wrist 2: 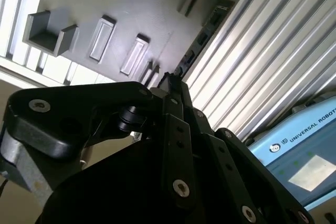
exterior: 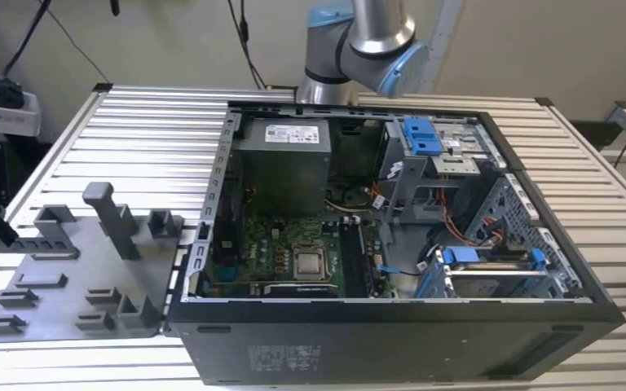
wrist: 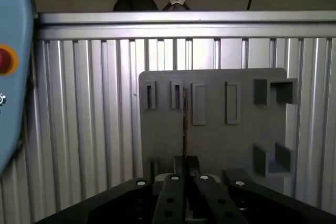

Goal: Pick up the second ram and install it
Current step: 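Pick up the second ram and move it above second insertion slot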

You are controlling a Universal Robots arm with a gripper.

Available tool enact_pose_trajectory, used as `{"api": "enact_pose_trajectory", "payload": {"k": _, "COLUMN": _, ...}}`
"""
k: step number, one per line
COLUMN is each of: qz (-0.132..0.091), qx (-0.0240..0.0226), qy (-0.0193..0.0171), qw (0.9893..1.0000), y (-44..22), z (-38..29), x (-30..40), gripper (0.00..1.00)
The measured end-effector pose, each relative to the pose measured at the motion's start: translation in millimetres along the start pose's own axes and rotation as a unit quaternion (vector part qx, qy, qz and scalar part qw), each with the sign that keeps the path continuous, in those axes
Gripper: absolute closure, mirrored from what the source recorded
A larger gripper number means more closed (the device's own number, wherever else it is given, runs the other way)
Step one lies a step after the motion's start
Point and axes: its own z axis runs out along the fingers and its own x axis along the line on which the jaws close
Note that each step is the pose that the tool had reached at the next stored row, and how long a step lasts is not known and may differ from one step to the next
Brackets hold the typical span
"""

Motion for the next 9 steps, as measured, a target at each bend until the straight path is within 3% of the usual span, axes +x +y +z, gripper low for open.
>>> {"api": "enact_pose_trajectory", "payload": {"k": 9, "qz": 0.001, "qx": 0.0000, "qy": 0.0000, "qw": 1.0000, "y": -0.3, "z": -14.2, "x": -0.1, "gripper": 0.87}}
